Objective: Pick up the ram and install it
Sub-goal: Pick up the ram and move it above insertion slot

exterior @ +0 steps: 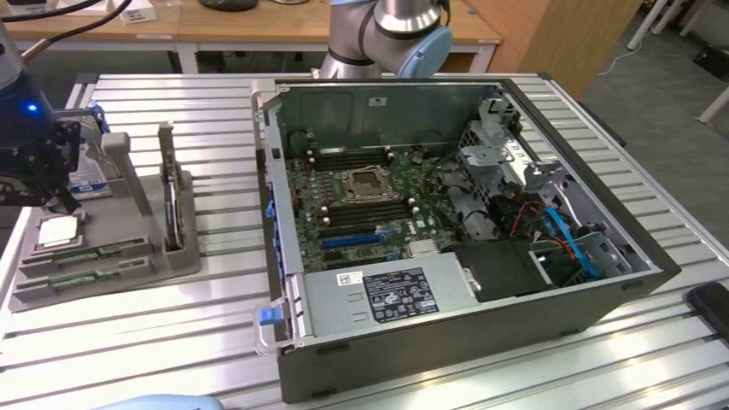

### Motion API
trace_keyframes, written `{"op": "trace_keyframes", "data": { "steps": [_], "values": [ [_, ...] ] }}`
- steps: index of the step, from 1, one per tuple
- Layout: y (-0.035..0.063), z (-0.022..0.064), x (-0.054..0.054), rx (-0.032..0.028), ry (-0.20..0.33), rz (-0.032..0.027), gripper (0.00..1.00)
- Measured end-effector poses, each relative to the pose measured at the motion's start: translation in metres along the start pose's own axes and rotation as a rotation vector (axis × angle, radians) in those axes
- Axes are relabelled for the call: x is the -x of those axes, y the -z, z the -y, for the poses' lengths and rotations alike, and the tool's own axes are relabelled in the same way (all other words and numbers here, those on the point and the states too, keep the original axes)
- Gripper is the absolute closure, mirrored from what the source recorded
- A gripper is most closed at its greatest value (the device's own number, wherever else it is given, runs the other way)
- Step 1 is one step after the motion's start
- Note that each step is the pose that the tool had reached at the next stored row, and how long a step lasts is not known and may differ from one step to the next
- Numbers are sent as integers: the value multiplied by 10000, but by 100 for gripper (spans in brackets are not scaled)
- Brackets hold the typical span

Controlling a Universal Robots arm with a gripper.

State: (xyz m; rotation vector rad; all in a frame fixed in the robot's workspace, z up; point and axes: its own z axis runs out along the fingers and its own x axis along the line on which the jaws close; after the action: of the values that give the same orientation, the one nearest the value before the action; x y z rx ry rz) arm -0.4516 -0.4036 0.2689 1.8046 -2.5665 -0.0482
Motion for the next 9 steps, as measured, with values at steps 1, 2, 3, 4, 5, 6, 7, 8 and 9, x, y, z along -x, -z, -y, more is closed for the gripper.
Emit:
{"op": "trace_keyframes", "data": {
  "steps": [1,2,3,4,5,6,7,8,9],
  "values": [
    [-1,0,0,3,179,-5,90],
    [-3,0,0,6,359,-10,90],
    [-4,0,0,8,538,-15,90],
    [-5,0,0,11,718,-20,90],
    [-7,0,0,13,899,-25,90],
    [-8,0,0,16,1094,-30,90],
    [-9,0,0,19,1274,-35,90],
    [-11,0,0,21,1453,-40,90],
    [-12,0,0,24,1634,-45,90]
  ]
}}
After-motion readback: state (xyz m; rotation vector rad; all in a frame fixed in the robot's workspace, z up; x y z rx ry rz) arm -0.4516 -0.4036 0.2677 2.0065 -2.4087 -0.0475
